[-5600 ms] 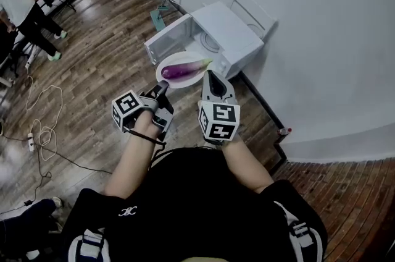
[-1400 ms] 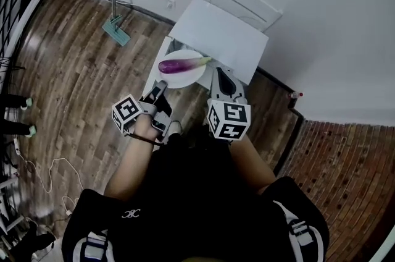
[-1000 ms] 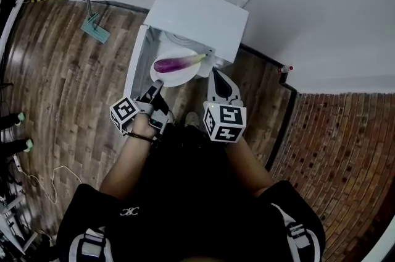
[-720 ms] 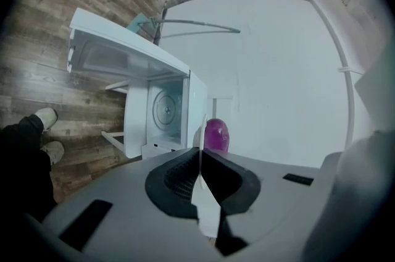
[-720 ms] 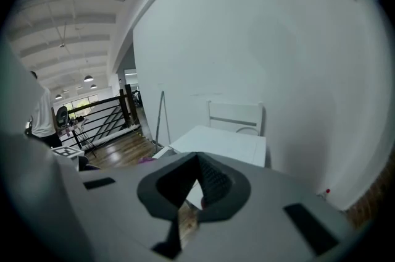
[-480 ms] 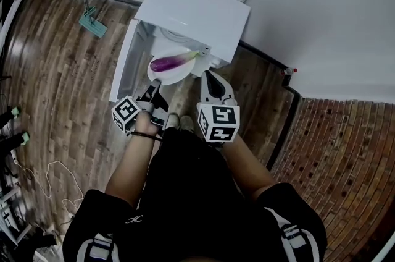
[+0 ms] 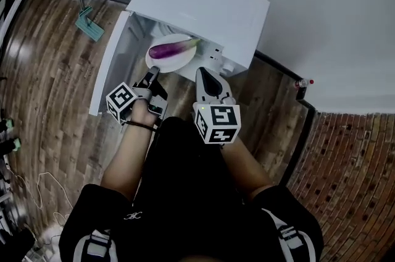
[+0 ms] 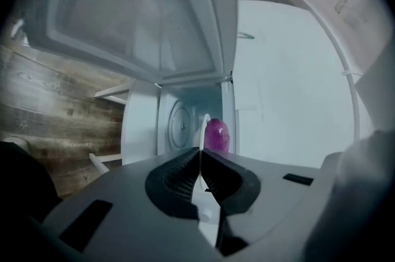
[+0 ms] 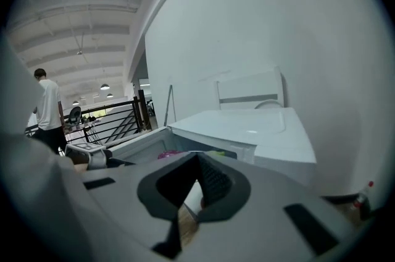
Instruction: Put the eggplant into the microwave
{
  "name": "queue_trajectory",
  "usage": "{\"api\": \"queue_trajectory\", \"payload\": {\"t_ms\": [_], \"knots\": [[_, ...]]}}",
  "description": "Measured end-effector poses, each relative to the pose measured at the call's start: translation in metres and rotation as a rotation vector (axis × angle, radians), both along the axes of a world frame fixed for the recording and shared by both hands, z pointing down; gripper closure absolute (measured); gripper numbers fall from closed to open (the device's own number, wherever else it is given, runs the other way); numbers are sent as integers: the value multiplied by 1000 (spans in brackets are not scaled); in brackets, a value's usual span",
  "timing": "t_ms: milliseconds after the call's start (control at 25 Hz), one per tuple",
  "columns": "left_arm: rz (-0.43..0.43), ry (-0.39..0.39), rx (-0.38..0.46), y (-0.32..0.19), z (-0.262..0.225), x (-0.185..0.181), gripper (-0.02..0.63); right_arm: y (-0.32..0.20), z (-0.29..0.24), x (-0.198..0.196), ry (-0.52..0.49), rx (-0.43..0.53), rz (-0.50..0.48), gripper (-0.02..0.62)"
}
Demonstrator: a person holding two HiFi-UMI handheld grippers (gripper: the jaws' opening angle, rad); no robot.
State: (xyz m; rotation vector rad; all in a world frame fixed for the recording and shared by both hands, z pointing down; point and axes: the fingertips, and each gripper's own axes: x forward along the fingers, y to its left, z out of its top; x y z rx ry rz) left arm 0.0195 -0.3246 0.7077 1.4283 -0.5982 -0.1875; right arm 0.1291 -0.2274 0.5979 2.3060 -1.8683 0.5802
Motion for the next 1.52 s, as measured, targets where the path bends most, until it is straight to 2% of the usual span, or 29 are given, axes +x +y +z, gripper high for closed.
{"api": "queue_trajectory", "payload": {"t_ms": [240, 400, 600, 960, 1280, 1440, 1520], "knots": [[18, 32, 59, -29, 62, 29, 594, -16, 68, 14, 30, 114, -11, 588], [16, 48, 106, -46, 86, 43, 594, -14, 104, 15, 55, 157, -25, 588], [15, 72, 97, -60, 94, 60, 594, -3, 138, 24, 28, 124, 14, 588], [49, 79, 88, -100, 95, 94, 594, 19, 140, 36, 57, 108, 53, 588], [75, 28, 93, -126, 102, 130, 594, 35, 143, 51, 90, 92, 99, 589], [103, -36, 105, -129, 111, 135, 594, 40, 143, 46, 173, 83, 102, 589], [114, -70, 128, -130, 111, 135, 594, 39, 144, 43, 168, 85, 94, 589]]}}
